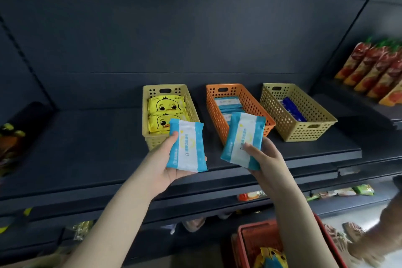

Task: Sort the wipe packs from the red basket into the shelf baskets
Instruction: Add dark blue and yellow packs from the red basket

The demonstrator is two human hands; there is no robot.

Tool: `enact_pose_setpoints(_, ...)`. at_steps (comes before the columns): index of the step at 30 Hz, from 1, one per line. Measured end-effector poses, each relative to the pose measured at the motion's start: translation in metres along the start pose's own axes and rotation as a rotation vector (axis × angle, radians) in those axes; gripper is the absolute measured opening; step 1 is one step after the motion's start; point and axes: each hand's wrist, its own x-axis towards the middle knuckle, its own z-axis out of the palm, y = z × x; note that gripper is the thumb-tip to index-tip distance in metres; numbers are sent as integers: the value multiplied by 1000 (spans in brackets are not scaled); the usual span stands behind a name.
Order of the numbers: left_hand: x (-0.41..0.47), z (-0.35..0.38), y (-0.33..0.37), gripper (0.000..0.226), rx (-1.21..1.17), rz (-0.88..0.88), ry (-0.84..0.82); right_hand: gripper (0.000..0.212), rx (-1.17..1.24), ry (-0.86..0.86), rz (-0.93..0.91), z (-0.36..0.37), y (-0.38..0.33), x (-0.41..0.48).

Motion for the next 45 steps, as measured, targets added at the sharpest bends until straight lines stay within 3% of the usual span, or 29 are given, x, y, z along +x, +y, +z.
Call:
enact_pose_setpoints(5,47,16,26,16,132,73,165,32,59,45,-35,-3,-19,63)
enact_pose_setpoints(12,129,46,51,17,139,119,239,31,76,124,35,-22,-37,169)
enact_pose_setpoints(18,182,67,58,15,145,174,297,39,-140,153,110,-41,-27,231)
enact_pose_setpoints(23,207,72,62,9,148,184,279,28,-230,185,218,-33,-13,258)
enact_pose_setpoints(29,229,70,69,9,153,146,279,15,28,319,578,-24,5,276)
enact_pose_setpoints(35,244,65,75,15,126,69,220,16,-149,338,635,-21,7,277)
enact_pose_setpoints(41,250,55,77,18,48,30,177,5,-26,431,589,-22,3,274)
enact_pose_setpoints(45,253,54,75,18,58,33,135,5,-83,449,560,-22,-1,274)
